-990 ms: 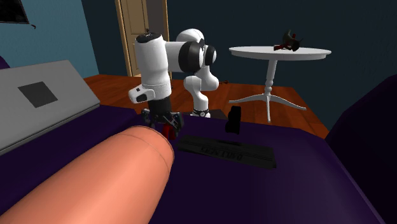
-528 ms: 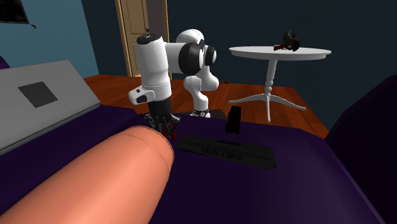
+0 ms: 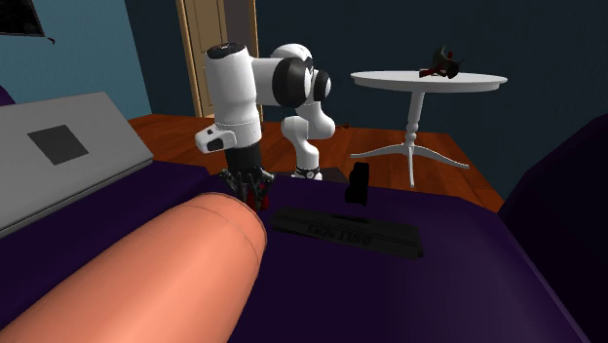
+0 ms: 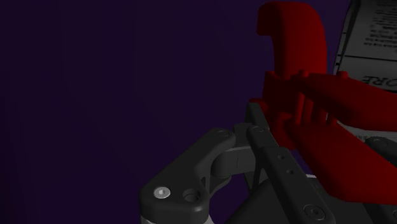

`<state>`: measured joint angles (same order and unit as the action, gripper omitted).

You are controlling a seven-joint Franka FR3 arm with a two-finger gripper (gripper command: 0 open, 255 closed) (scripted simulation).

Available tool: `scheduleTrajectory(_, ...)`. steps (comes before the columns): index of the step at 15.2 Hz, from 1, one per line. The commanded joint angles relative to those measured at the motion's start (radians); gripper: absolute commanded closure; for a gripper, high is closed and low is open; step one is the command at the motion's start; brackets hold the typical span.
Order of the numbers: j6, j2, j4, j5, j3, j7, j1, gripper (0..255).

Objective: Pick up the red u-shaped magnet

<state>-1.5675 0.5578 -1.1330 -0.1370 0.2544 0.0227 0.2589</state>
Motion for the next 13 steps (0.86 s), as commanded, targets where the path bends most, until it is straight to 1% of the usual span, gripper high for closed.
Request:
scheduleTrajectory(1,0.032,0.007,0.039,-0.001,-0.001,-0.003,0.003,255)
scheduleTrajectory(7,0.135,0.04,0.176,-0.007,-0.002,-0.007,0.019,255)
scheduleTrajectory(11,0.22,0.082,0.303,-0.015,-0.005,-0.011,0.037,255)
scheduleTrajectory(13,0.223,0.084,0.309,-0.016,-0.006,-0.012,0.038,255)
